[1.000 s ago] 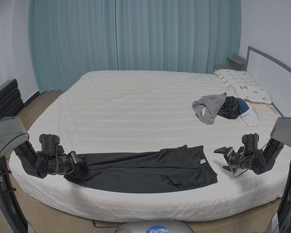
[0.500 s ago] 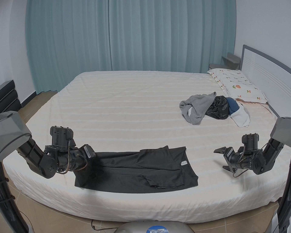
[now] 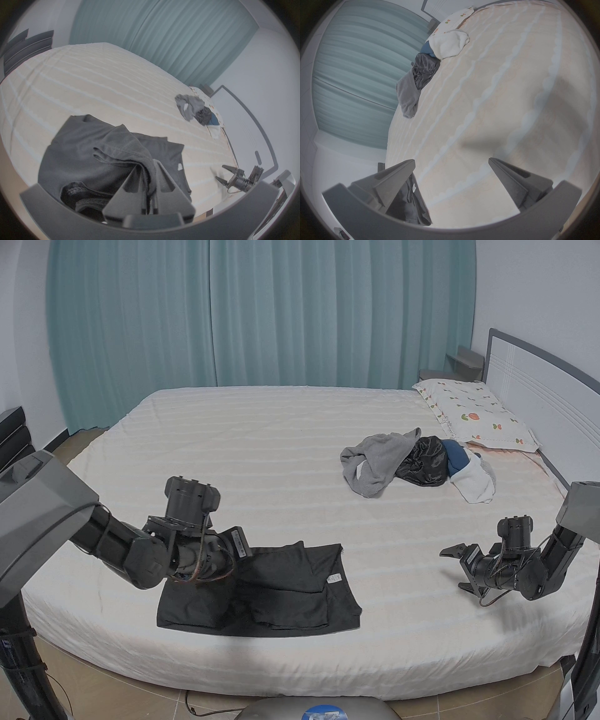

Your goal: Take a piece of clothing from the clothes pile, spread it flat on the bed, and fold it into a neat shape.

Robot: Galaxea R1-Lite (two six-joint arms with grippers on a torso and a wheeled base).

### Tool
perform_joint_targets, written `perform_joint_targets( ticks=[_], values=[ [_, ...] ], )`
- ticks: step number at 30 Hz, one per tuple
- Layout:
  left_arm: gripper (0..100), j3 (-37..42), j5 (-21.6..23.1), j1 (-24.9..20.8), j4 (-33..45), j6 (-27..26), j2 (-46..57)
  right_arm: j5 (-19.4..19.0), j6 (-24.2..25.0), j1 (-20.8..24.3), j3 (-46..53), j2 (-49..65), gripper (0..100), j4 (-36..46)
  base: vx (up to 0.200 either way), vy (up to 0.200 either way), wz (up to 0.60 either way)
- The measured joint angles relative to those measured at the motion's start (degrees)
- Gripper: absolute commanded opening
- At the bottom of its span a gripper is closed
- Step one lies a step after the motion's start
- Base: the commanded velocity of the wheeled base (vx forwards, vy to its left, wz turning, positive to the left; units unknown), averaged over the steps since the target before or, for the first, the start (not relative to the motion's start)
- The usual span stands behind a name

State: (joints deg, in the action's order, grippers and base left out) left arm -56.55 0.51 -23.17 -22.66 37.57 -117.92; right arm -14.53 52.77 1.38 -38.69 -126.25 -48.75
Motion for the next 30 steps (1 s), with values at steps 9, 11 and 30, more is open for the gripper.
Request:
perform_joint_targets(
  ticks=[9, 11, 30],
  values=[
    [0, -9.4, -1.2, -4.9, 7.6, 0.0, -4.7, 0.0, -0.1, 0.2, 0.1, -0.2, 100, 0.0, 0.0, -0.111, 0.0],
    [0, -10.4, -1.7, -5.7, 7.7, 0.0, -5.6, 0.0, -0.1, 0.2, 0.1, -0.2, 100, 0.0, 0.0, 0.0, 0.0],
    [100, -18.7, -7.2, -8.5, 9.8, 5.6, -11.8, 0.1, -0.1, 0.4, 0.3, -0.2, 100, 0.0, 0.0, 0.0, 0.0]
  ],
)
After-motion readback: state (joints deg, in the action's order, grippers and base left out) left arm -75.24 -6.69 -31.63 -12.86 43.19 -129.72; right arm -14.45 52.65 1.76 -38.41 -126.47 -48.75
